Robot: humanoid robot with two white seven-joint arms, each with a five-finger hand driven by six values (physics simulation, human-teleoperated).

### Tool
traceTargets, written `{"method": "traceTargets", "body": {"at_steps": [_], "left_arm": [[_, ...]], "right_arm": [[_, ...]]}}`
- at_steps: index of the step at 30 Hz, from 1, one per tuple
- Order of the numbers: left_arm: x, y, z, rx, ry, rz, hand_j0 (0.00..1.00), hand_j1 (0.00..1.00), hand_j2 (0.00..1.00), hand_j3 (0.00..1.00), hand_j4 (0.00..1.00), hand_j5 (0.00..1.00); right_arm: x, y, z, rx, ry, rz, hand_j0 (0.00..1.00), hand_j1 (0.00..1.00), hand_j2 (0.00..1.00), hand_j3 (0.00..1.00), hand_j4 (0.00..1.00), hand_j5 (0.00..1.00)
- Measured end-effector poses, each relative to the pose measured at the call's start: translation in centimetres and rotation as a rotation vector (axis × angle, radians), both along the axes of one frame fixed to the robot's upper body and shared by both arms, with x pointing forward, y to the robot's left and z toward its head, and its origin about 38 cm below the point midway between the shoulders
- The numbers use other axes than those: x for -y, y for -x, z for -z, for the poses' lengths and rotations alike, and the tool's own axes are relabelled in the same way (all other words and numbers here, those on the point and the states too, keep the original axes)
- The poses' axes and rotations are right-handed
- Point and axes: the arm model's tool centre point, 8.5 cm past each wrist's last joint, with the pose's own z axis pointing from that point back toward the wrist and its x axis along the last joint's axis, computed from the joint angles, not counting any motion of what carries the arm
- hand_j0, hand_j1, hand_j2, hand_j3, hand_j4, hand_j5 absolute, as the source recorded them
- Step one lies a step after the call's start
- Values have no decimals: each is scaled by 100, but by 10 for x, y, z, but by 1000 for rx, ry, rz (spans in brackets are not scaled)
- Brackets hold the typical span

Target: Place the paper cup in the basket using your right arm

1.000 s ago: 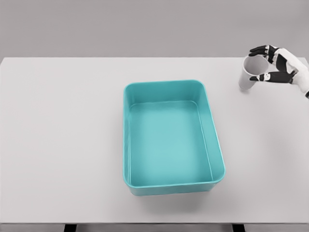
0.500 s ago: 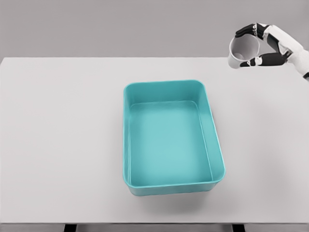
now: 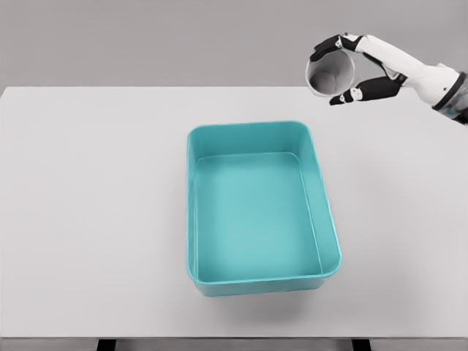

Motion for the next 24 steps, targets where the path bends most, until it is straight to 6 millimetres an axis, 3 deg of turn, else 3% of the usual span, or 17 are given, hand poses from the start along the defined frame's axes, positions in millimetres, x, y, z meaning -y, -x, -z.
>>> {"method": "traceTargets", "body": {"at_steps": [11,20,24], "left_arm": [[0,0,0,0,0,0,100,100,100,100,100,100],[0,-1,0,1,0,0,100,100,100,100,100,100],[0,0,0,0,0,0,100,100,100,100,100,100]], "right_arm": [[-69,34,-7,111,161,-196,67,67,67,67,67,67],[-110,61,14,147,308,-321,67,67,67,67,67,67],[-130,76,34,147,390,-391,67,67,67,67,67,67]]}}
